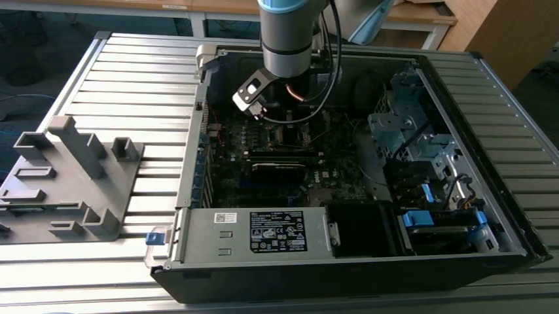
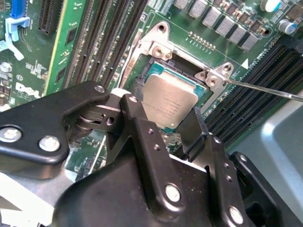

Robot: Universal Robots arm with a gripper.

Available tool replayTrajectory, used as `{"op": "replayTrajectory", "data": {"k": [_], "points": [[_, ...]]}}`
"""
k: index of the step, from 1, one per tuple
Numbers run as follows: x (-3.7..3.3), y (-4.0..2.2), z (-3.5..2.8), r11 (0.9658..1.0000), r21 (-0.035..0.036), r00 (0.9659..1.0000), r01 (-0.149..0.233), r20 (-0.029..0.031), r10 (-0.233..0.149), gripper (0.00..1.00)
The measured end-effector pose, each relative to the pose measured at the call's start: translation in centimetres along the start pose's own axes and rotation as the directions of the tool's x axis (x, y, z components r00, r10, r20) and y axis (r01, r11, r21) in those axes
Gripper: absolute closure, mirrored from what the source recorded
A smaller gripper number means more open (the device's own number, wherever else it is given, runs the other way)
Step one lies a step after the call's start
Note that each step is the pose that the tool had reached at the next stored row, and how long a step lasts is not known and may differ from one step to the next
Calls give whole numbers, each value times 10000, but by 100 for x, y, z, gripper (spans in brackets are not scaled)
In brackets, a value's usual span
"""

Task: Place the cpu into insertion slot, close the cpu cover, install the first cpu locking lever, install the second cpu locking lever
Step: 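Place the cpu into insertion slot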

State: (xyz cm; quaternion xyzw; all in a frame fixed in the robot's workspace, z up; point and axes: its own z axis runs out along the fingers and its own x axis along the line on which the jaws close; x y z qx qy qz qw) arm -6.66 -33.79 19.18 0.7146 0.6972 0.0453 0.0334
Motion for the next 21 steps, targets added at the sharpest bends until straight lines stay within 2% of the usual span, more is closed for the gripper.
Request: {"op": "replayTrajectory", "data": {"k": [14,15,16,17,21], "points": [[3,0,13,10000,-9,10000,-42,-16,42,45],[2,0,12,10000,-9,10000,-42,-12,42,39],[1,-1,10,10000,-5,10000,-41,-7,41,39],[1,-1,9,10000,-3,10000,-40,-4,40,33],[0,1,-4,10000,-2,10000,-39,-3,39,33]]}}
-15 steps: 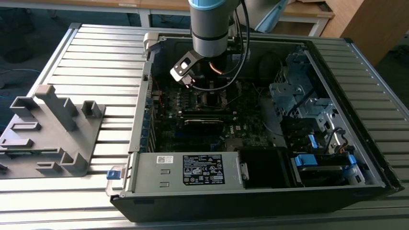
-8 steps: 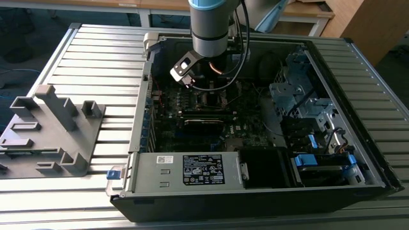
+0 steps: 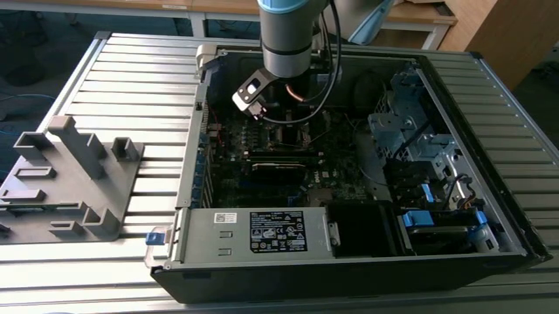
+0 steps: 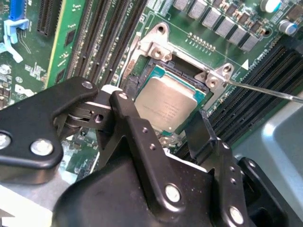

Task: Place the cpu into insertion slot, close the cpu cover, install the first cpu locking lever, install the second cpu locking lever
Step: 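Place the cpu into insertion slot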

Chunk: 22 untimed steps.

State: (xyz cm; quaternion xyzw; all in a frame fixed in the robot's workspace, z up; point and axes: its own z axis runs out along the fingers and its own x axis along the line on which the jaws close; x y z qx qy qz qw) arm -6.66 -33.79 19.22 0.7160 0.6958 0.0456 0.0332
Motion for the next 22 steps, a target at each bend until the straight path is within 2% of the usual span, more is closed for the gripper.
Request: {"op": "replayTrajectory", "data": {"k": [5,19,22], "points": [[2,11,-85,10000,-1,10000,0,-2,0,33],[2,12,-96,10000,0,10000,7,-2,-7,33],[2,12,-90,9998,3,9998,201,-22,-201,33]]}}
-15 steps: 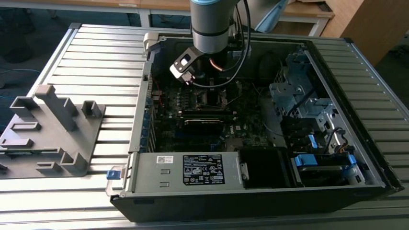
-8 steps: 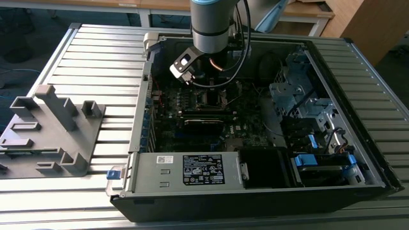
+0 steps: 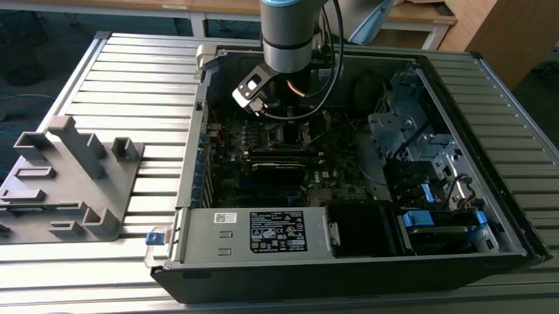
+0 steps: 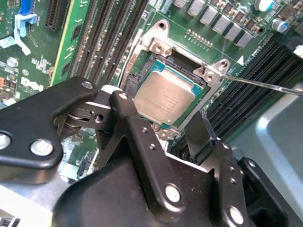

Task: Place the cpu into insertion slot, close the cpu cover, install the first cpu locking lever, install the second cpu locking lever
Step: 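Place the cpu into insertion slot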

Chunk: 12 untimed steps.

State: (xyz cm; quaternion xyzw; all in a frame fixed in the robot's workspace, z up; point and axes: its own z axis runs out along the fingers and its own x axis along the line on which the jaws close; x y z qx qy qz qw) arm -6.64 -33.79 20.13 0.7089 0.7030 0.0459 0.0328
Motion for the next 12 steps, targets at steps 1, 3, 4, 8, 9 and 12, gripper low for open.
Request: {"op": "replayTrajectory", "data": {"k": [1,3,4,8,9,12], "points": [[0,0,0,10000,0,10000,20,-2,-20,33],[1,0,1,10000,-1,10000,22,-5,-22,33],[9,0,2,10000,-2,10000,23,-8,-23,33],[37,-5,7,10000,-3,10000,21,-7,-21,33],[37,-6,13,10000,-1,10000,14,-6,-14,33],[37,-16,35,10000,-2,10000,-44,2,44,33]]}}
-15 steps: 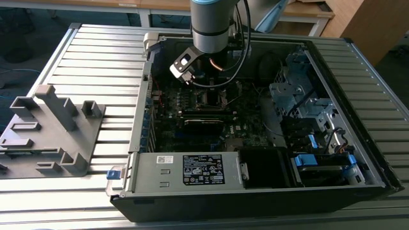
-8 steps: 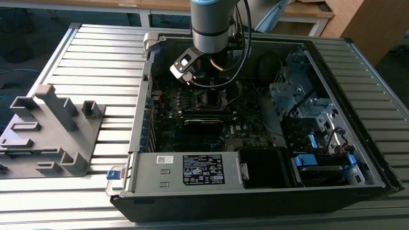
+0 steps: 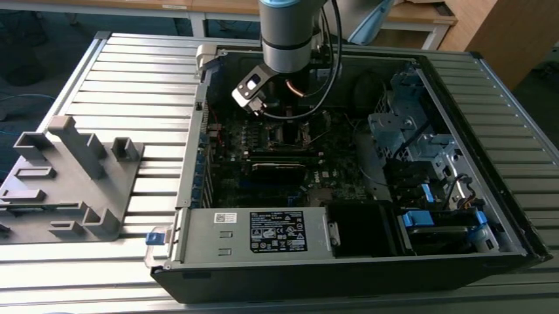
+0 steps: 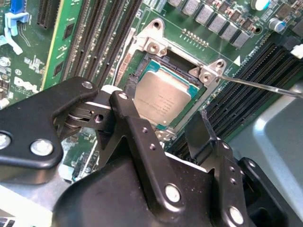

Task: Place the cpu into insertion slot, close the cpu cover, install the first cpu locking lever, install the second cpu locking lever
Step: 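Place the cpu into insertion slot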

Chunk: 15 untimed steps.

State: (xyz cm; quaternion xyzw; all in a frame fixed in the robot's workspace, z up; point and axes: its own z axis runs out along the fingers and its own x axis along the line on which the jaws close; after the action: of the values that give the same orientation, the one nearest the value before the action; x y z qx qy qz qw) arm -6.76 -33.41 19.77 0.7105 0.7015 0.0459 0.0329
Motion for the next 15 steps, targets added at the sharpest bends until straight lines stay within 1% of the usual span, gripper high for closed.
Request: {"op": "replayTrajectory", "data": {"k": [2,5,10,15], "points": [[0,-6,12,10000,-1,10000,-34,4,34,33],[-1,-8,14,10000,1,10000,-44,8,44,33],[0,-9,28,10000,-3,10000,-46,2,46,33],[-1,-10,29,10000,0,10000,-46,6,46,33]]}}
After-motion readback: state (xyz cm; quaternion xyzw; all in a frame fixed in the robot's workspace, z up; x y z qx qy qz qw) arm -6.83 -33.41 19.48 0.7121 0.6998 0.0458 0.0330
